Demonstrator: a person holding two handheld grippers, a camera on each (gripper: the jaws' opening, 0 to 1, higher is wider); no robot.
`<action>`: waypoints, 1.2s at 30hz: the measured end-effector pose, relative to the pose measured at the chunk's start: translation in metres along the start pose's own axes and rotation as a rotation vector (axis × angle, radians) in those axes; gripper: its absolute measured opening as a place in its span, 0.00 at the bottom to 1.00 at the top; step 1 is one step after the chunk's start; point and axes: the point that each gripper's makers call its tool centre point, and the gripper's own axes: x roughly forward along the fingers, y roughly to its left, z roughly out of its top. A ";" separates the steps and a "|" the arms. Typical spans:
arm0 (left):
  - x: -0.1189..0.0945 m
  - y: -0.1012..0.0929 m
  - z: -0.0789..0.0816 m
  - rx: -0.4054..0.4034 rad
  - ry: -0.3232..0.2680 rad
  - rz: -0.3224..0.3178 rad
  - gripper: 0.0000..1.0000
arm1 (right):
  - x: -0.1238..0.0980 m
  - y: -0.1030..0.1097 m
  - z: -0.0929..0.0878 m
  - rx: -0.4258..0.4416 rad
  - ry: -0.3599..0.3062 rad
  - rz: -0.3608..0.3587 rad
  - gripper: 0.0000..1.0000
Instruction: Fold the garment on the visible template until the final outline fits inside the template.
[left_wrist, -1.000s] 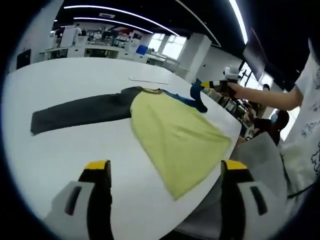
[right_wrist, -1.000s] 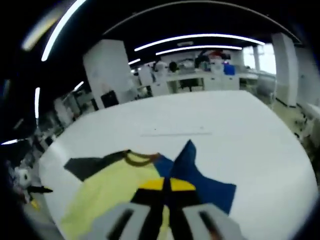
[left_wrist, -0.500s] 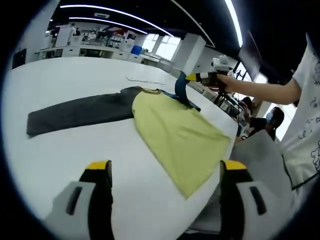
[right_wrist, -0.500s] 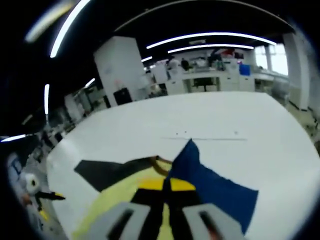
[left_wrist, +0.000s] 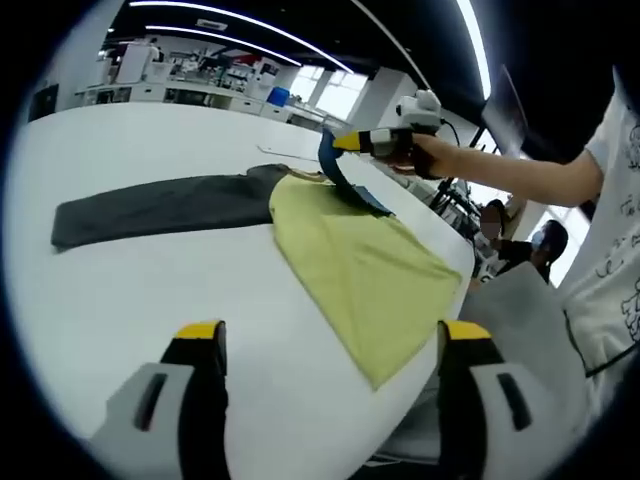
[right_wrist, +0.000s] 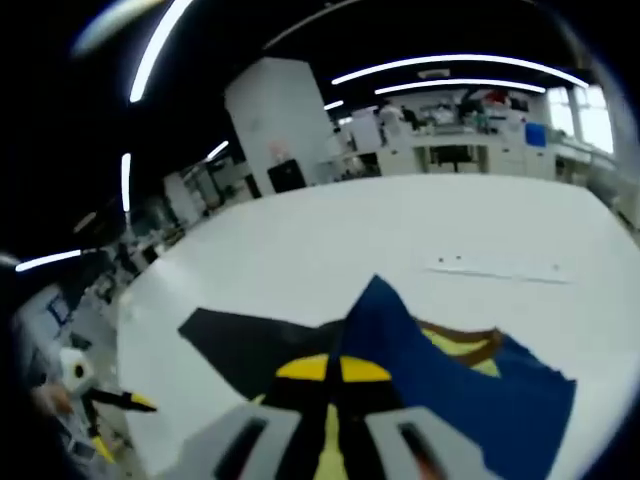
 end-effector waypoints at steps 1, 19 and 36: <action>0.000 0.000 -0.001 -0.004 -0.001 0.001 0.84 | 0.006 0.004 -0.006 0.002 0.019 0.010 0.00; 0.004 0.004 -0.009 -0.049 -0.001 0.017 0.83 | 0.059 0.008 -0.049 -0.013 0.149 0.008 0.00; 0.008 0.004 -0.013 -0.071 -0.003 0.014 0.83 | 0.066 0.013 -0.066 -0.089 0.192 0.022 0.02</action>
